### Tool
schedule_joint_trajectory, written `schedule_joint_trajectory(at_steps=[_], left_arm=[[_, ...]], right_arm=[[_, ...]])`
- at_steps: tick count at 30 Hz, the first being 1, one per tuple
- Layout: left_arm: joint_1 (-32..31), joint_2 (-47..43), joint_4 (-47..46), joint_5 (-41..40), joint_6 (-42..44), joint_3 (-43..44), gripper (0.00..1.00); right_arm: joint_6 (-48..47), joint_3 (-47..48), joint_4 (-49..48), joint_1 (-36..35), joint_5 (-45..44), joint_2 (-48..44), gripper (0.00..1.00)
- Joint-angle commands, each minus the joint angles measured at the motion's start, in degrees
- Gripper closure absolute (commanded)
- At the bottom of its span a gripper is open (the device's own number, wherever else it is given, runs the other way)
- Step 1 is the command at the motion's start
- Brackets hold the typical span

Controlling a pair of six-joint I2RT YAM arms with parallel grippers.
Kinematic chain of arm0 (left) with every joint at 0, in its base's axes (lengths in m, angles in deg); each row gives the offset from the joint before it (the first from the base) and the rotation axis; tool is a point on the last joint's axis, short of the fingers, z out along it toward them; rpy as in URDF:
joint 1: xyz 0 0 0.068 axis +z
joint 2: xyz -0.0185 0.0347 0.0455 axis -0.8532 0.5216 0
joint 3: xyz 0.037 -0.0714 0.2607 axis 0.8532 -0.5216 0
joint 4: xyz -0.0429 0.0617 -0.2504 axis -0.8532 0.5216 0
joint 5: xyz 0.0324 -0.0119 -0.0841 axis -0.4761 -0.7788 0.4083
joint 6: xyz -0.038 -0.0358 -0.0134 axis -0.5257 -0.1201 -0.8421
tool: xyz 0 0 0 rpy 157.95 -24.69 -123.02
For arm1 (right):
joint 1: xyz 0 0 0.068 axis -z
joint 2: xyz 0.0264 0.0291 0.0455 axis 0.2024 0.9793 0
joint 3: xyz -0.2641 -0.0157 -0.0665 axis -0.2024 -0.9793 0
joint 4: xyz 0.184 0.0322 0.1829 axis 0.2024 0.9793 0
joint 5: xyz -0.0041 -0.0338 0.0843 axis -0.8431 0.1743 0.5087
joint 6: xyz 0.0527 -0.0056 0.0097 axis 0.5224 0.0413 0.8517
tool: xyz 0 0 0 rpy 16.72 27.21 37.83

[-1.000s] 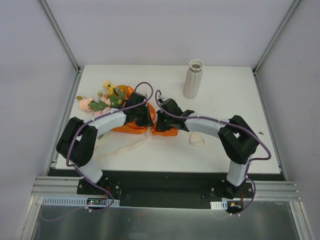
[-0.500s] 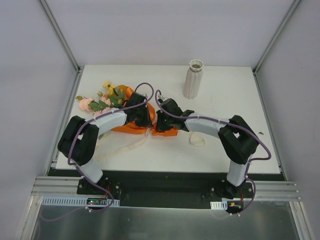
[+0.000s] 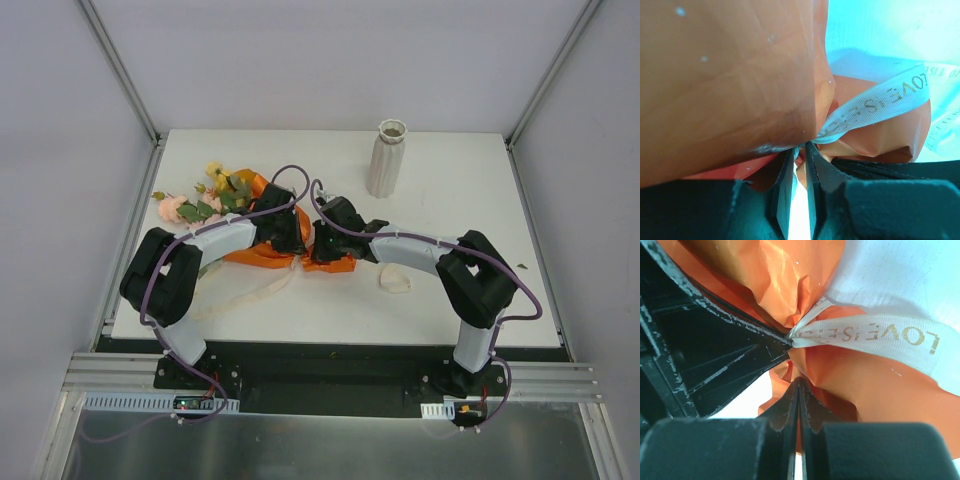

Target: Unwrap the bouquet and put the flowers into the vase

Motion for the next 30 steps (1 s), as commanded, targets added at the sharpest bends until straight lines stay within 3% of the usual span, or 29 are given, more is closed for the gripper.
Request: schedule_joint_trajectory(at_steps=[1,4,20,25,30], left_arm=[[-0.43,0.97,1.29,-0.81,2.01,0.98,0.88],[-0.43,-0.09,1.46,-1.86,2.10,0.72,1.00],[-1.04,-13.09,2.17,-3.79,0.52,-2.71,1.00],[-0.69,-10.91,2.43,-2.40,0.87,-0.78,1.00],[4.49,-7.91,2.35,1.21,-1.68,0.10,1.00]], right_arm=[[0.74,0.80,-0.67,0.11,0.96,0.74,0.96],[0.66,0.98,-0.67,0.11,1.05,0.83,0.96],[-0.22,2.91,-0.06,1.26,1.22,1.89,0.96],[0.30,3.79,0.47,0.64,3.41,0.13,0.95],[1.53,3.80,0.47,1.34,4.56,-4.26,0.92]])
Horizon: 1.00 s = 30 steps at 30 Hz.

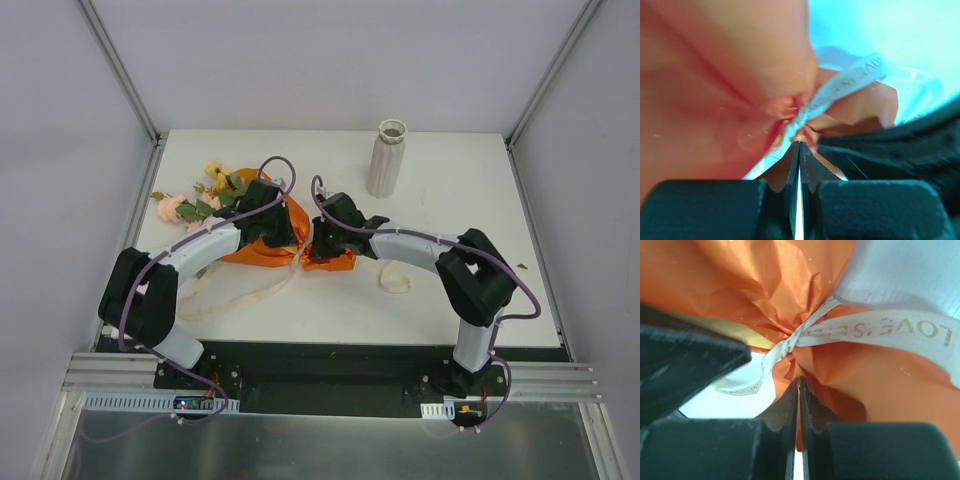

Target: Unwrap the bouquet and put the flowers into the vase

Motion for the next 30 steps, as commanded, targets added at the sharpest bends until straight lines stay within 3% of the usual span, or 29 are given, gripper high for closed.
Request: schedule_joint_trajectory(at_steps=[1,6,30], left_arm=[[3.99,2.16,0.40,2.76,-1.48,1.78,1.00],[4.96,4.18,-0.56,4.17,-2.27,1.78,1.00],[5.05,4.71,-3.29,4.52,-2.98,-1.38,1.00]], right_arm=[[1.21,3.11,-0.51,0.47,3.37,-5.45,0.91],[1.46,10.15,2.30,0.29,6.12,0.26,0.90],[-2.48,13.84,6.60,-0.06,0.93,8.35,0.84]])
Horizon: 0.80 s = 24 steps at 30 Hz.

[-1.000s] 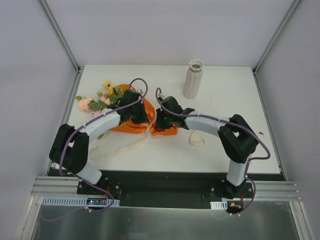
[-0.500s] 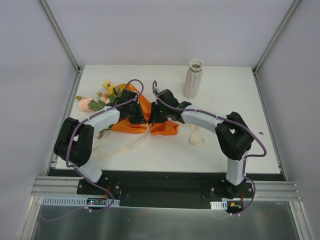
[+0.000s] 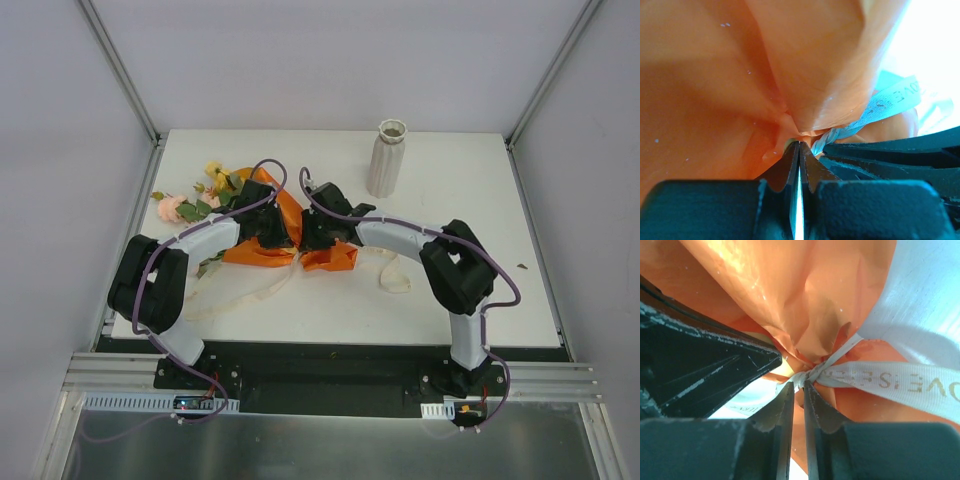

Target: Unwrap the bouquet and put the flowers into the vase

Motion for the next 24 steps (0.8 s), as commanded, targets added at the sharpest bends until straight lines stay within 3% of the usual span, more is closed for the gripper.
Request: schedule_joint_trajectory(at_steps=[1,13,24], left_arm=[[-0.02,-1.21,-0.91,0.33,-0.01,-0.70,1.00],[-0.02,-2.00,-1.17,0.07,-0.18,-1.93,1.00],[1.03,-5.94,-0.48,-1.51,1.48,-3.43,1.00]], right_arm=[[-1.46,3.31,0.29,-0.38,-1.30,2.08,0.84],[-3.66,6.73,0.99,-1.18,-4.11,5.59,0.80],[1.62,4.54,-9.56,0.23,2.74,5.42,0.91]])
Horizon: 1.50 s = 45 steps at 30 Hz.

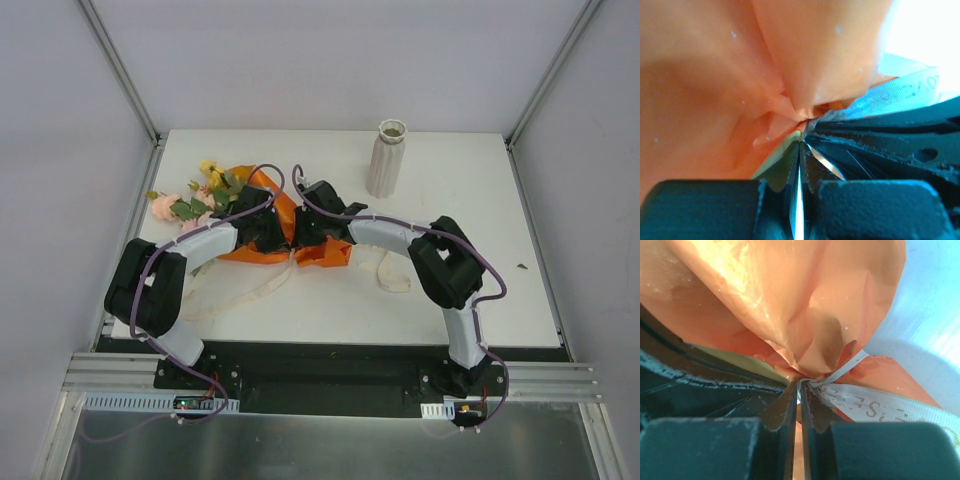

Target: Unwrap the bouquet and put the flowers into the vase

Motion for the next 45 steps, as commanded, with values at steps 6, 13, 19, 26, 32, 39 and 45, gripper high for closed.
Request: schedule_joint_trajectory(at_steps=[6,13,19,26,32,39,45], left_arm=[[6.34,-8.49,4.75,3.15,3.53,4.63,0.96],[10.22,3.63,4.93,13.01,1.42,12.11,0.93],[10.48,6.28,4.84,8.70,1.51,10.36,0.94],[11.10,8.03,5.19,8.25,1.51,9.48,0.96],[11.45,9.09,5.19,12.03,0.01,8.69,1.00],[11.54,8.92,5.19,12.57,0.36,7.98,1.00],[11.62,9.00,5.28,13.53,1.16,8.60,1.00]], right_arm=[[0.85,0.67,-6.45,1.06,1.75,1.07,0.98],[0.85,2.25,-8.30,1.15,2.81,1.95,0.99],[2.08,1.73,-9.44,1.42,3.51,2.30,1.00],[2.87,4.44,-9.97,1.59,4.47,2.83,0.99],[3.40,6.74,-13.74,1.76,10.00,3.01,0.99],[2.26,3.76,-18.57,2.38,13.44,-2.07,0.99],[0.24,-0.65,-15.48,2.65,9.60,-7.27,0.99]])
